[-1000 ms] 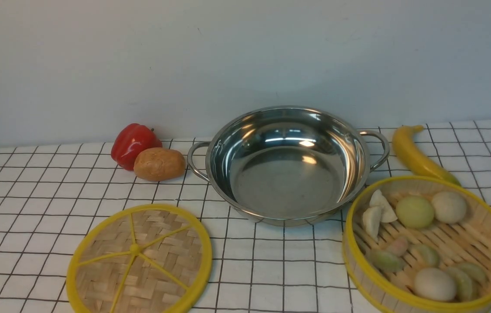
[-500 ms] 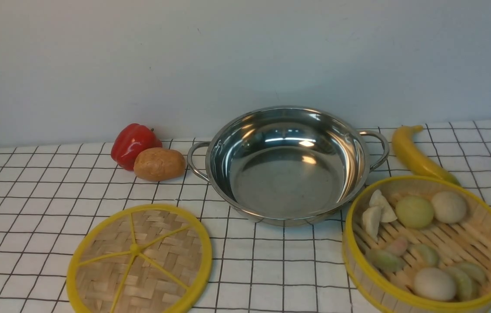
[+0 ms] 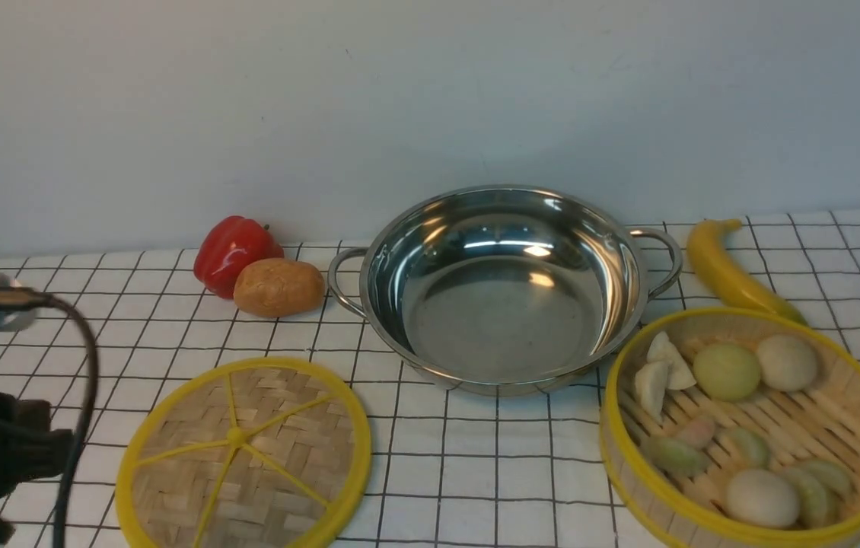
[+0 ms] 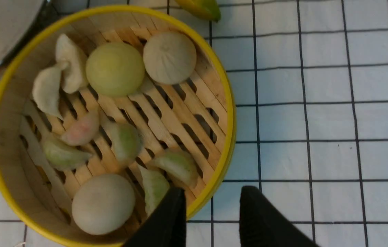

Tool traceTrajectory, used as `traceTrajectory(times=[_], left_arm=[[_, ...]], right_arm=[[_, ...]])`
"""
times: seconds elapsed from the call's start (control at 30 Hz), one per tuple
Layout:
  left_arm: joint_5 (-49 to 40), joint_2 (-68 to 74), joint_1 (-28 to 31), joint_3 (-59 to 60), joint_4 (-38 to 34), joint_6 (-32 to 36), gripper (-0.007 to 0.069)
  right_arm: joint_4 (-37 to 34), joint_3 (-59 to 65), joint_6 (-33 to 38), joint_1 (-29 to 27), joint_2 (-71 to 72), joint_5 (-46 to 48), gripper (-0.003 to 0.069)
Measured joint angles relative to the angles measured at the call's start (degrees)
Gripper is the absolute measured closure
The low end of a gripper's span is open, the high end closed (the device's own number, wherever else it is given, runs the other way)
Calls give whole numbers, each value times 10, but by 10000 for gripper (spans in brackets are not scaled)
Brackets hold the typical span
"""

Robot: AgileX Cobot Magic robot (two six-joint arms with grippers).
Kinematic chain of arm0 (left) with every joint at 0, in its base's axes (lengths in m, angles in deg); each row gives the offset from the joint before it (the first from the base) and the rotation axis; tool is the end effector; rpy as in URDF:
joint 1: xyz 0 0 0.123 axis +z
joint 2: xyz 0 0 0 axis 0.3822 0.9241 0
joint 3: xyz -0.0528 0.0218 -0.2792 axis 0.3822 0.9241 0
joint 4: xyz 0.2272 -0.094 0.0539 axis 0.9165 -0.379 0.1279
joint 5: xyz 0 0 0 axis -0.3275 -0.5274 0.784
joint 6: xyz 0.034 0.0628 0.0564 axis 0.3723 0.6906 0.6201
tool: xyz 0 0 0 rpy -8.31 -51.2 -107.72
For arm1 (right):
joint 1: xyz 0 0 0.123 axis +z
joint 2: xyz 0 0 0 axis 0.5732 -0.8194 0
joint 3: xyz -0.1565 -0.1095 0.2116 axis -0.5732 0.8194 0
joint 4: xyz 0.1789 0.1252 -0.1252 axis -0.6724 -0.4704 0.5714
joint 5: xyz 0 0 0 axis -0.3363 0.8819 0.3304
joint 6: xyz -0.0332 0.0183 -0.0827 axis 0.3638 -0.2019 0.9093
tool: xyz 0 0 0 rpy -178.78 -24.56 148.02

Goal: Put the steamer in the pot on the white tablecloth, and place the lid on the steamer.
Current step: 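Reach for and grasp the rim of the bamboo steamer holding the buns with the right gripper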

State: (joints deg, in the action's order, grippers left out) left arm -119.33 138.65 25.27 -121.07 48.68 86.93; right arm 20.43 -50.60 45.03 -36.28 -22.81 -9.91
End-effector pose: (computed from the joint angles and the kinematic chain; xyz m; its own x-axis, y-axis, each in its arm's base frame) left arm 0.1691 0.0047 0.2791 -0.7499 0.0148 -0.6614 0.0151 0.9999 0.0052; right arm 0.1953 0.0000 0.3005 -0.8888 0.2270 -0.3981 0.1903 0.9731 0.1300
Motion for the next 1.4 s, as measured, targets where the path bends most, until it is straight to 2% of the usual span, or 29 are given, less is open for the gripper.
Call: traceTrajectory(times=[0.13,0.33,1.0,1.1,1.2,1.27,1.4], left_arm=[[-55,133,0,-55,-14,22,382],[-64,232,0,-107,-23,40,382],[-49,258,0,-115,-66,42,382],[-49,258,0,-115,-66,42,382],[-49,258,0,-115,-66,42,382],[-49,258,0,-115,-66,42,382],[-49,258,-1,-115,-68,43,382]], right_arm=[[1,0,0,0,-60,-24,419],[4,-1,0,0,-130,-62,419],[33,-1,0,0,-307,-141,420],[33,-1,0,0,-327,-147,442],[33,-1,-2,0,-342,-149,515],[33,-4,-10,0,-345,-143,606],[41,-5,5,0,-340,-111,603]])
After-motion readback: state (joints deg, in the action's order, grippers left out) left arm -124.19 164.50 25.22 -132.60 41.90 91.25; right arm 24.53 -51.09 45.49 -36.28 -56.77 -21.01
